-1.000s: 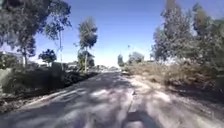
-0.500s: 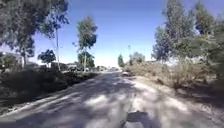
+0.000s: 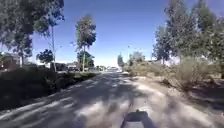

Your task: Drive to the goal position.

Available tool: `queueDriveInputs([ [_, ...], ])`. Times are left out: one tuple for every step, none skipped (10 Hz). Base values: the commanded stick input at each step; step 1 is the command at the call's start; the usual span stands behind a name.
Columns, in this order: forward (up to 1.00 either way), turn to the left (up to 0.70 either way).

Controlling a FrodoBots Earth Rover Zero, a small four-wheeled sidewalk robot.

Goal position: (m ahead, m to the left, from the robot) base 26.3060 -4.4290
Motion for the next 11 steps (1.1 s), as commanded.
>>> queueDriveInputs([
  [1.0, 0.0],
  [1.0, 0.0],
  [1.0, 0.0],
  [1.0, 0.0],
  [1.0, 0.0],
  [1.0, 0.0],
  [1.0, 0.0],
  [1.0, 0.0],
  [1.0, 0.0],
  [1.0, 0.0],
  [1.0, -0.14],
])
